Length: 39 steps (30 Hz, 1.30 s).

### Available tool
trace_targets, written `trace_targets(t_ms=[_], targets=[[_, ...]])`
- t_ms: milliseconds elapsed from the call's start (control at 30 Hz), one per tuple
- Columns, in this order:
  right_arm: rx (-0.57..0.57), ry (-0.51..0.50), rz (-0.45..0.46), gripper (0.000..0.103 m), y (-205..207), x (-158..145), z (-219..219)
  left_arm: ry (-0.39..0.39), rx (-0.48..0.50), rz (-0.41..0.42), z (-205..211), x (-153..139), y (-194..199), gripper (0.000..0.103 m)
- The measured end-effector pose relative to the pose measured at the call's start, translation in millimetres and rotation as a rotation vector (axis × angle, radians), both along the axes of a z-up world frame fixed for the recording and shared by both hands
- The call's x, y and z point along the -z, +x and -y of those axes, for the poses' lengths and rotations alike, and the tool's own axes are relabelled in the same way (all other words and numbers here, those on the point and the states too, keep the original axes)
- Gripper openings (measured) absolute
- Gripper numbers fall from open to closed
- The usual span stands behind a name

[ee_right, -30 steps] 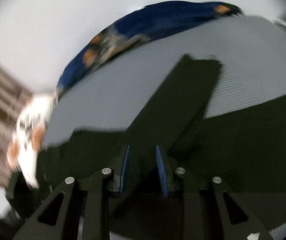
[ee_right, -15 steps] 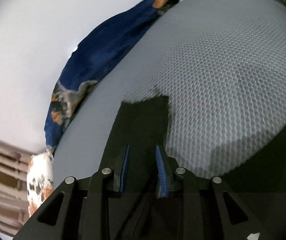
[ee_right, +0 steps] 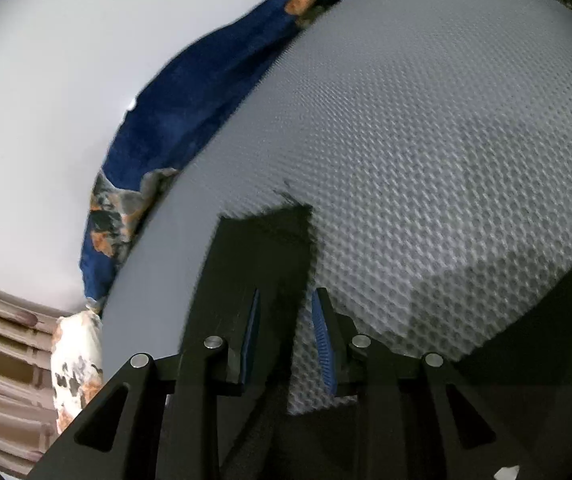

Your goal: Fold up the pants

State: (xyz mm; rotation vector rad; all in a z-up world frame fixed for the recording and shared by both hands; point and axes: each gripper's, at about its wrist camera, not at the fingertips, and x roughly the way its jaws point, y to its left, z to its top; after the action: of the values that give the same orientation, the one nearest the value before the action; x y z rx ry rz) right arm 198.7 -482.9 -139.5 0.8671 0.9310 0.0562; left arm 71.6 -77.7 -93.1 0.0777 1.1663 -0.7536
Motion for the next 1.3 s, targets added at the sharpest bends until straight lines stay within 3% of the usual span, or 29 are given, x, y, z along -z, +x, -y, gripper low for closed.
trace_targets(t_ms=[200, 533, 833, 933, 1133, 1300], targets=[[-0.002, 0.046, 0.027, 0.026, 1, 1, 4, 0.005, -0.002, -0.010, 1, 4, 0, 0.009], [-0.038, -0.044, 0.067, 0.017, 12, -19, -8, -0.006, -0.017, -0.020, 1, 11, -3, 0.009], [-0.020, -0.073, 0.026, 0.017, 33, -7, -7, -0.010, -0.020, -0.022, -1, 12, -4, 0.009], [-0.031, -0.069, 0.034, 0.008, 37, -11, -8, -0.011, -0.021, -0.023, -1, 12, -4, 0.009], [-0.021, -0.155, 0.100, 0.004, 19, -50, -8, 0.002, -0.023, -0.014, 0, 10, -5, 0.009], [0.041, -0.284, 0.130, 0.004, -32, -89, 10, 0.024, -0.011, 0.020, 4, 5, -10, 0.009]])
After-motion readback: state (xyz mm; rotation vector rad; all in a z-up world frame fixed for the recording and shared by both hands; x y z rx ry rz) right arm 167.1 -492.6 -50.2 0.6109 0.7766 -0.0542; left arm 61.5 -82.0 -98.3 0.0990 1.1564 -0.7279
